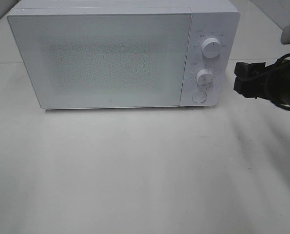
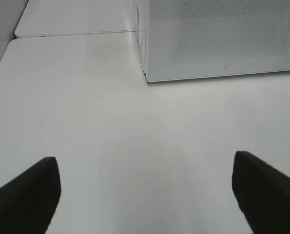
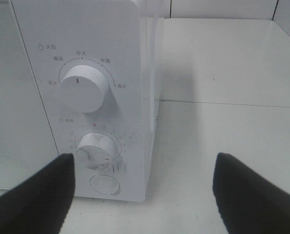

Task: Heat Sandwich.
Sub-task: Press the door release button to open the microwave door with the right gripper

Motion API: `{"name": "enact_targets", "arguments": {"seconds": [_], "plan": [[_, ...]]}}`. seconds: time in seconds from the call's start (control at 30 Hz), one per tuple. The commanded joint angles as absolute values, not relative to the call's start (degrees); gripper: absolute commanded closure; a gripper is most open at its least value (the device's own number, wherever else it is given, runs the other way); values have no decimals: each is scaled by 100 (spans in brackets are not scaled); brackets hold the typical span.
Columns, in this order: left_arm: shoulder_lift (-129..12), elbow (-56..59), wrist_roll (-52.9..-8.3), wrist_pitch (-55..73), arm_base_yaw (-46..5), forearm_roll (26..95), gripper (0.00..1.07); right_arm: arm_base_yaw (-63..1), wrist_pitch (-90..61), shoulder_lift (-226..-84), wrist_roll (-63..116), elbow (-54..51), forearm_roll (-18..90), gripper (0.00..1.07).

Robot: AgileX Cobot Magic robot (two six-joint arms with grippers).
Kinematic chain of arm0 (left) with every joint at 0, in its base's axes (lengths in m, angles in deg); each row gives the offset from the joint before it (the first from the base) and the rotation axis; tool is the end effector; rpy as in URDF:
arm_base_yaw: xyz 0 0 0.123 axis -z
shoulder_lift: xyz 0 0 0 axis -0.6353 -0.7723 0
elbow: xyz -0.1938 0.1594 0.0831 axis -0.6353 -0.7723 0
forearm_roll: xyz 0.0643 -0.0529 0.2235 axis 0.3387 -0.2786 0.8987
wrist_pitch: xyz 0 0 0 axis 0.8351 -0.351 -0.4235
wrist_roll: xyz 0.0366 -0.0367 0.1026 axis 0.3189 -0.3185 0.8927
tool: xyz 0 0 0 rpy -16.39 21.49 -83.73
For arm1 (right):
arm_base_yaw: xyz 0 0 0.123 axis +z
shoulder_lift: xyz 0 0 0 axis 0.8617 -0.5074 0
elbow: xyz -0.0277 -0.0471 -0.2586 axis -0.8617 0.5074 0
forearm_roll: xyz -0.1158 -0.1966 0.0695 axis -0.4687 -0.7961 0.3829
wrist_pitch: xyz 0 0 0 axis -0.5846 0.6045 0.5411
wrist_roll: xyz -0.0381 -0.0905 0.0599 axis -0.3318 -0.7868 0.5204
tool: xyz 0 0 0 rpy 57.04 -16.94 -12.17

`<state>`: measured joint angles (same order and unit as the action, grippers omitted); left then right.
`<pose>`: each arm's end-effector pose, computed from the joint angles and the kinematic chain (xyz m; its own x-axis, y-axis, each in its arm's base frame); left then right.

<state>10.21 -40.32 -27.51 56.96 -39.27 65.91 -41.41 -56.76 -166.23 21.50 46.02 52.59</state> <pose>0.0253 -0.0157 0.2630 -0.4228 0.0402 -0.9053 0.1422 0.9896 -0.0225 0.2527 0.0577 0.1863 -0.1764 -0.0100 -0.9843 -0.1036 0.9946 0.0084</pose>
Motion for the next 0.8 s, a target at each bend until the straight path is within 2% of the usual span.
{"name": "enact_targets", "arguments": {"seconds": [0.03,0.23,0.5,0.8], "plan": [[1147,-4055,-2780,5678,-3938,6551,17,-3803,-6369,-16938,2012,4711,5734,31],[1147,-4055,-2780,5678,-3938,6551,17,-3298,-6799,-17420,2012,4756,6216,31],[1147,-4055,-2780,5678,-3938,6551,17,-2238,-7498,-18251,2029,4756,7161,31],[1147,-4055,-2780,5678,-3938,6551,17,-1677,-7629,-18531,2052,4756,7602,31]]}}
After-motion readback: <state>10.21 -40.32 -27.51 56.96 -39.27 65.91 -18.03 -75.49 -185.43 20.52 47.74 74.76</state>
